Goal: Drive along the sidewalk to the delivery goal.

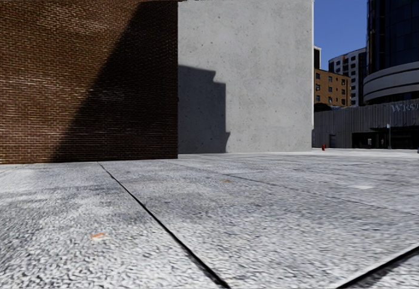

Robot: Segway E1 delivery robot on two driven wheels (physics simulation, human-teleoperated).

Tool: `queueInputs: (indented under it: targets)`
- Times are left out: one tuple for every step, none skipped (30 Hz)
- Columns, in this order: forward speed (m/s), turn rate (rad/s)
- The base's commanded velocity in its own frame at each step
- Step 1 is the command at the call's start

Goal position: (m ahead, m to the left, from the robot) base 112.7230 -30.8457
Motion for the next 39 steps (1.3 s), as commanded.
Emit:
queueInputs:
  targets:
    - [2.00,-0.64]
    - [2.00,-0.64]
    - [2.00,-0.64]
    - [2.00,-0.64]
    - [2.00,-0.64]
    - [2.00,-0.64]
    - [2.00,-0.64]
    - [2.00,-0.64]
    - [2.00,-0.64]
    - [2.00,-0.64]
    - [2.00,-0.64]
    - [2.00,-0.64]
    - [2.00,-0.64]
    - [2.00,-0.55]
    - [2.00,-0.41]
    - [2.00,-0.41]
    - [2.00,-0.36]
    - [2.00,-0.35]
    - [2.00,-0.35]
    - [2.00,-0.35]
    - [2.00,-0.35]
    - [2.00,-0.35]
    - [2.00,-0.35]
    - [2.00,-0.43]
    - [2.00,-0.43]
    - [2.00,-0.49]
    - [2.00,-0.51]
    - [2.00,-0.52]
    - [2.00,-0.52]
    - [2.00,-0.52]
    - [2.00,-0.52]
    - [2.00,-0.52]
    - [2.00,-0.52]
    - [2.00,-0.52]
    - [2.00,-0.52]
    - [2.00,-0.09]
    - [2.00,-0.09]
    - [2.00,0.00]
    - [2.00,0.00]
